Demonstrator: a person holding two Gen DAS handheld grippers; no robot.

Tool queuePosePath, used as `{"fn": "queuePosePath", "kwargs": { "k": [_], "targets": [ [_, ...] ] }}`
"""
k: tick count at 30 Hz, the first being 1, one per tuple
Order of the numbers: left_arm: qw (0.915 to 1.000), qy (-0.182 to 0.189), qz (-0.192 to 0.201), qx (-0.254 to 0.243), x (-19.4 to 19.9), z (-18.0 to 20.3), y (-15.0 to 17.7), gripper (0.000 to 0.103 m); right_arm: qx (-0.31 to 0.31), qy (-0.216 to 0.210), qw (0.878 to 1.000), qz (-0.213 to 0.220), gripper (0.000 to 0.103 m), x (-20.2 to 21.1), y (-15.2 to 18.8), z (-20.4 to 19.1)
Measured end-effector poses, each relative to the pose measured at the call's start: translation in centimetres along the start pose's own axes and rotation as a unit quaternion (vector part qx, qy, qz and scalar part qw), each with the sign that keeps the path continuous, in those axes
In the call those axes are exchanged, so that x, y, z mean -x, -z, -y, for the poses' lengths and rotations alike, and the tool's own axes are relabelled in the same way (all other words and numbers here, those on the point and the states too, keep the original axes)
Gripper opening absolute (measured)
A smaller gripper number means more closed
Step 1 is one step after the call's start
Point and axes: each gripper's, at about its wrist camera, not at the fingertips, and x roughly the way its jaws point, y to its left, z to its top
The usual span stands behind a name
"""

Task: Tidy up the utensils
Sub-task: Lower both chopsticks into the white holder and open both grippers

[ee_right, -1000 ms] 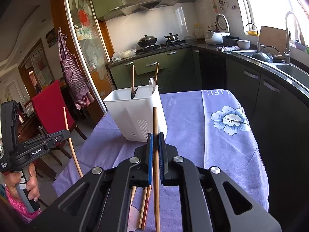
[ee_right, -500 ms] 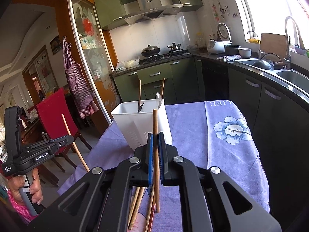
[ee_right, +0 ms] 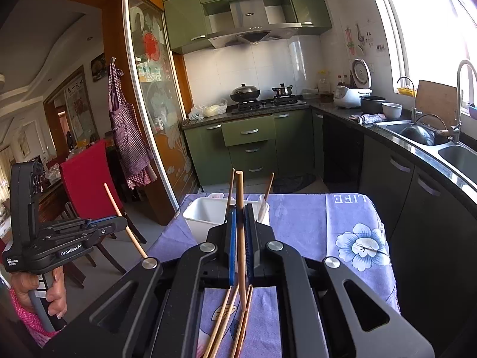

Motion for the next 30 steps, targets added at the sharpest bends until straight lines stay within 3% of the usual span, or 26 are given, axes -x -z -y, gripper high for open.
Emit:
{"fn": "queuePosePath", "kwargs": {
  "k": [9,14,21,25,30],
  "targets": [
    [0.9993,0.024,0.023,-0.02,1.9,0.7,-5.4,0.005,0.024,-0.022,0.999,0.023,0.006,-0.5,-6.4,-2.1],
    [0.9976,0.034,0.056,-0.021,3.2,0.7,-8.8,0.005,0.033,-0.024,0.998,0.049,0.006,-0.5,-10.4,-3.1],
    [0.9944,0.018,0.103,-0.018,2.8,1.3,-12.9,0.005,0.019,-0.008,0.997,0.069,0.006,-2.6,-14.9,-2.1],
    [0.9951,0.002,0.098,-0.016,0.0,1.4,-13.3,0.005,0.001,-0.004,0.999,0.049,0.006,-5.6,-14.5,-0.8],
    [0.999,-0.005,0.043,-0.015,-5.1,1.1,-11.9,0.006,-0.012,-0.007,1.0,0.001,0.006,-9.8,-11.4,0.2]
  ]
}}
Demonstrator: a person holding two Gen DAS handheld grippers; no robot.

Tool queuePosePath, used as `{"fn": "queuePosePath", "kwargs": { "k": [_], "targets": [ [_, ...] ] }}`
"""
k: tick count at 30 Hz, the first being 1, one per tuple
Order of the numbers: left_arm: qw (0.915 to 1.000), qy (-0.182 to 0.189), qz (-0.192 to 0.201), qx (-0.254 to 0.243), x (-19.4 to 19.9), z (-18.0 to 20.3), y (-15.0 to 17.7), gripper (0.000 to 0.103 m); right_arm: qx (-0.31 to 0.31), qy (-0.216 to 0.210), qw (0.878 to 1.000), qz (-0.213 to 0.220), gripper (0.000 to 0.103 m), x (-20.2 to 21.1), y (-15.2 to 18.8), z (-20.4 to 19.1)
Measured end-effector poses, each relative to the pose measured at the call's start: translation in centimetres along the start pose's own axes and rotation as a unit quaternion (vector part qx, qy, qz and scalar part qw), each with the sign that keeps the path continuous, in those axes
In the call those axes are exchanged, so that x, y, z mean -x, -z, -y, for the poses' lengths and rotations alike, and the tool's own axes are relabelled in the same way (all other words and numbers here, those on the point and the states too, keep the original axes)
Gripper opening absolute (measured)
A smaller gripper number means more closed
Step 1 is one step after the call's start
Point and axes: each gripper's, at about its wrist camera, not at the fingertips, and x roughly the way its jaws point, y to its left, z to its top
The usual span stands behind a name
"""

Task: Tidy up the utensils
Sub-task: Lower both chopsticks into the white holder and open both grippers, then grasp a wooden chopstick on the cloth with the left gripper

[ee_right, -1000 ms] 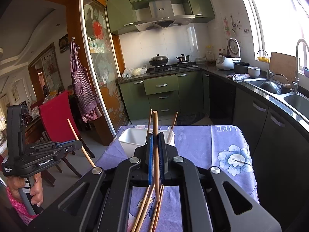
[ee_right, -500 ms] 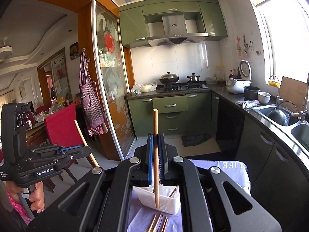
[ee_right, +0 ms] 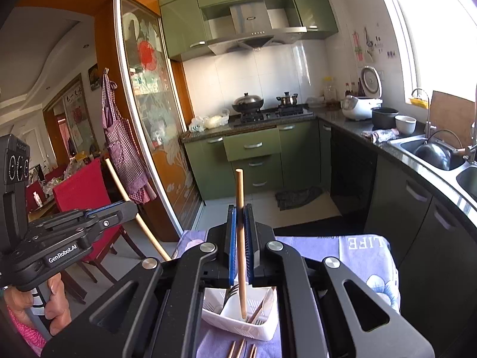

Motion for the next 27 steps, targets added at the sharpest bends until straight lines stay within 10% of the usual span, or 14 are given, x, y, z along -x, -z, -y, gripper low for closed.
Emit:
{"fn": "queuePosePath", "kwargs": {
  "k": [19,27],
  "targets": [
    [0.9986,-0.01,-0.046,0.022,0.1,-1.3,5.0,0.046,0.005,-0.008,1.0,0.005,0.027,3.8,5.4,0.4],
    [0.972,0.019,-0.223,0.073,-5.1,-0.7,17.1,0.048,-0.031,0.046,0.998,-0.035,0.036,6.6,14.9,3.8]
  ]
}}
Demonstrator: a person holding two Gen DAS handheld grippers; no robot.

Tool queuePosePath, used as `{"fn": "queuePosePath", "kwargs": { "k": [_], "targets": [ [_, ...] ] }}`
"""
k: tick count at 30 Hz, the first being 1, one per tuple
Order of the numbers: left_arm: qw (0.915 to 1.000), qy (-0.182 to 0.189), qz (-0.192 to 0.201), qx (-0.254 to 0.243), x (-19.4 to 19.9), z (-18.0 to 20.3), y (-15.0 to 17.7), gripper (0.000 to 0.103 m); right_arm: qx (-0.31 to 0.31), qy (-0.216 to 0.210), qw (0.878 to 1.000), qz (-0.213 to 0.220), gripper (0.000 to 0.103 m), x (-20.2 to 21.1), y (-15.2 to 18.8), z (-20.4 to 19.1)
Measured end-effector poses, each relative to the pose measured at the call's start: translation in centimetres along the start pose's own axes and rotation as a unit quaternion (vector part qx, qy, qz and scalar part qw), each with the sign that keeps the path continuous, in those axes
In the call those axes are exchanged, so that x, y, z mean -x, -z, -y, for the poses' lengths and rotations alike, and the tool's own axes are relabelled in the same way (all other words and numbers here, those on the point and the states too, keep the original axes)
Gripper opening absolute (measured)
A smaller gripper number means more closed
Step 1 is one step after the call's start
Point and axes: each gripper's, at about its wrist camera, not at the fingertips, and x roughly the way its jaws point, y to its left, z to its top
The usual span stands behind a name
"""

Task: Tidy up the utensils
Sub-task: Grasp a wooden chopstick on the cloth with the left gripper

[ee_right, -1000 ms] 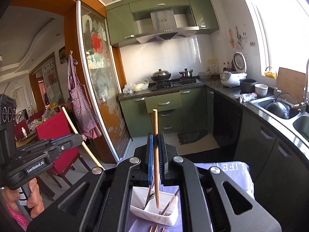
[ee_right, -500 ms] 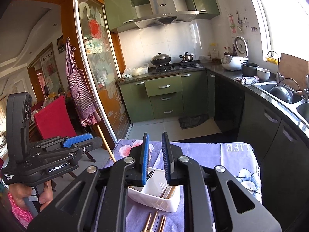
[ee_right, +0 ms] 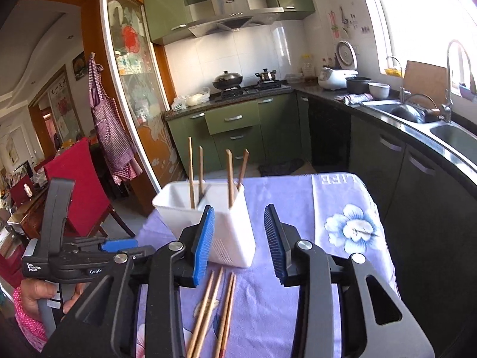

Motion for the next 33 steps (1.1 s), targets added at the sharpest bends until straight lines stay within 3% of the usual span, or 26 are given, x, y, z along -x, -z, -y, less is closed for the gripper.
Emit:
{"fn": "queuePosePath", "kwargs": {
  "k": [4,5,6,15,18,26,33],
  "targets": [
    [0.997,0.022,-0.067,0.031,-5.1,0.2,2.2,0.043,-0.052,0.005,0.998,-0.026,0.036,0.2,4.3,3.3],
    [0.9964,0.021,-0.074,0.036,-5.9,0.3,2.4,0.037,-0.065,0.007,0.997,-0.03,0.036,0.3,5.2,4.2],
    [0.9959,0.017,-0.078,0.043,-6.6,0.3,2.5,0.033,-0.075,0.008,0.997,-0.033,0.036,0.4,5.9,4.9],
    [0.9944,-0.011,-0.092,0.051,-9.4,2.3,2.8,0.031,-0.11,0.01,0.993,-0.028,0.038,2.2,8.3,8.8],
    [0.9939,-0.037,-0.096,0.039,-10.1,3.1,2.9,0.019,-0.117,0.003,0.993,-0.028,0.038,2.3,8.6,9.4],
    [0.9935,-0.075,-0.085,0.013,-10.5,4.8,3.4,0.013,-0.112,-0.011,0.993,-0.044,0.041,0.6,8.8,8.4],
    [0.9947,-0.075,-0.07,0.003,-9.9,4.1,3.6,0.006,-0.022,0.006,0.996,-0.086,0.041,-4.0,10.4,3.9]
  ]
}}
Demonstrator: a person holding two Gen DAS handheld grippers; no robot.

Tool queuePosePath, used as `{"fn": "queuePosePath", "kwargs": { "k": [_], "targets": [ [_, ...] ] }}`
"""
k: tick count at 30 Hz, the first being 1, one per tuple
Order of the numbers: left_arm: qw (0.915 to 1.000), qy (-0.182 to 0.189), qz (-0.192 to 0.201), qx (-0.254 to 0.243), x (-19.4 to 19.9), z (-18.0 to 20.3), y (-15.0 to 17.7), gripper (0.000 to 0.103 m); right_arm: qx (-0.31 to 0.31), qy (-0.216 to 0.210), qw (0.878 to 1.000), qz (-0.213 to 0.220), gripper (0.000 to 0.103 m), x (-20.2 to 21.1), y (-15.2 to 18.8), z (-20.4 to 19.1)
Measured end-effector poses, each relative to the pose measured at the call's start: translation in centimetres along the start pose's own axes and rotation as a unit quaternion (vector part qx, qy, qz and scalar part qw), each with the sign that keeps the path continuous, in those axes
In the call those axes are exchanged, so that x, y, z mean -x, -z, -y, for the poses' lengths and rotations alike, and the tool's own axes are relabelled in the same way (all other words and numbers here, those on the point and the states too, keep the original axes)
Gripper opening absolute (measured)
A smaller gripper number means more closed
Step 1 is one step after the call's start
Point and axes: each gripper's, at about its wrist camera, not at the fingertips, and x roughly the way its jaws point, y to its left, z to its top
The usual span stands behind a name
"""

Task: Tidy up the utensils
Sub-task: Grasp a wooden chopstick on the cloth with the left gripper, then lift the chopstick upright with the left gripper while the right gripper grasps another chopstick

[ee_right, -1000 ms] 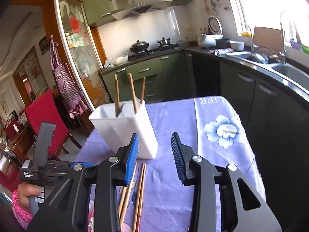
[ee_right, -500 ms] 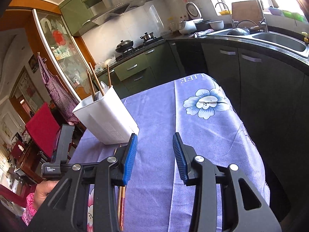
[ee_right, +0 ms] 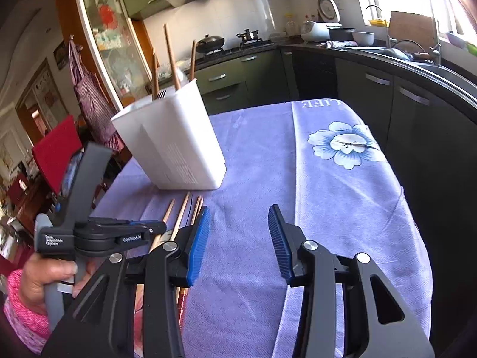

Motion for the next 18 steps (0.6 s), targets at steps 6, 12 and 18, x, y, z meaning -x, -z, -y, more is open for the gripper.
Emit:
{"fn": "queuePosePath", "kwargs": {
  "k": [6,12,18],
  "targets": [
    [0.9982,0.0,0.06,0.003,3.7,-2.4,1.1,0.006,0.071,0.004,0.996,-0.052,0.041,-5.5,1.0,-3.8],
    [0.9957,0.016,0.091,-0.005,6.3,-3.6,1.7,0.007,0.097,0.033,0.991,-0.088,0.041,-9.1,0.8,-5.5],
    [0.995,0.034,0.094,-0.008,6.8,-4.3,1.8,0.007,0.111,0.057,0.986,-0.114,0.041,-11.6,1.1,-6.3]
  ]
}}
